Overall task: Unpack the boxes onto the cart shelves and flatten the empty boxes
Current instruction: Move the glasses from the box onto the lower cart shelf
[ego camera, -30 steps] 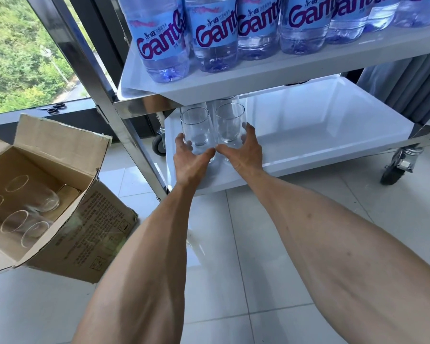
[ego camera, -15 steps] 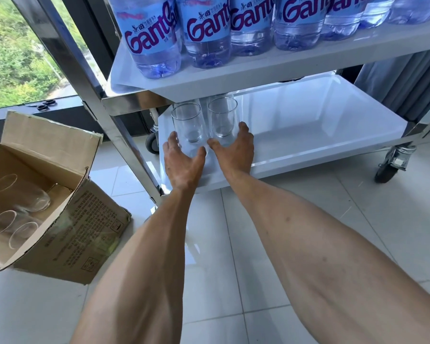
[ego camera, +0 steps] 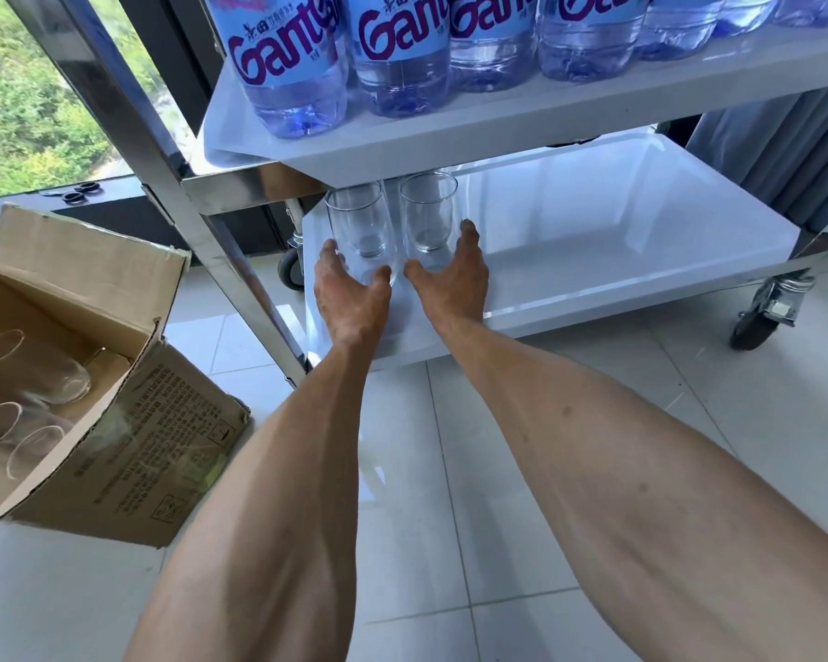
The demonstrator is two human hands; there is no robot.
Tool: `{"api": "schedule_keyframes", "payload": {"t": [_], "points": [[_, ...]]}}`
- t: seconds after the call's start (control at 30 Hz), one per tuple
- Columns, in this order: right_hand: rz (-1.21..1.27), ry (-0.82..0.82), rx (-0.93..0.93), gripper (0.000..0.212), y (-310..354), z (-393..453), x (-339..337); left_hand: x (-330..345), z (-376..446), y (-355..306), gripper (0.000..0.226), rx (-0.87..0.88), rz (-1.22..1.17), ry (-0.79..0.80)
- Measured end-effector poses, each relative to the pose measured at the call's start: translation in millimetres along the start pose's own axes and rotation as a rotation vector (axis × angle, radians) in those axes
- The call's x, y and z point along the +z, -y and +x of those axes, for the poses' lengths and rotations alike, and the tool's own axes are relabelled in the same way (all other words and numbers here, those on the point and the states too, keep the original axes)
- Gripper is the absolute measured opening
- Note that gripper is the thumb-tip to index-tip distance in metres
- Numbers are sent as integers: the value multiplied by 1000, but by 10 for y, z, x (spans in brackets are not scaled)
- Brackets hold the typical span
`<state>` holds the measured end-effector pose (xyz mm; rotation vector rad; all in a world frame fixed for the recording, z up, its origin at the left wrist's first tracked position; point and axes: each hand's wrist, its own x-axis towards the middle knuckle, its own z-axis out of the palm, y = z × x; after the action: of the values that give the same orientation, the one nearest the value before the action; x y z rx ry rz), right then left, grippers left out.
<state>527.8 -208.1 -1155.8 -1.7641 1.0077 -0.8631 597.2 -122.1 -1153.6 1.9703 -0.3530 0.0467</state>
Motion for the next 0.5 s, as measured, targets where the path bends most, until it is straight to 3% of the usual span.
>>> {"api": "schedule_keyframes", "payload": {"t": [0.5], "points": [[6,63,31,96,25,289,175,107,223,4,61,18,-4,9]]}}
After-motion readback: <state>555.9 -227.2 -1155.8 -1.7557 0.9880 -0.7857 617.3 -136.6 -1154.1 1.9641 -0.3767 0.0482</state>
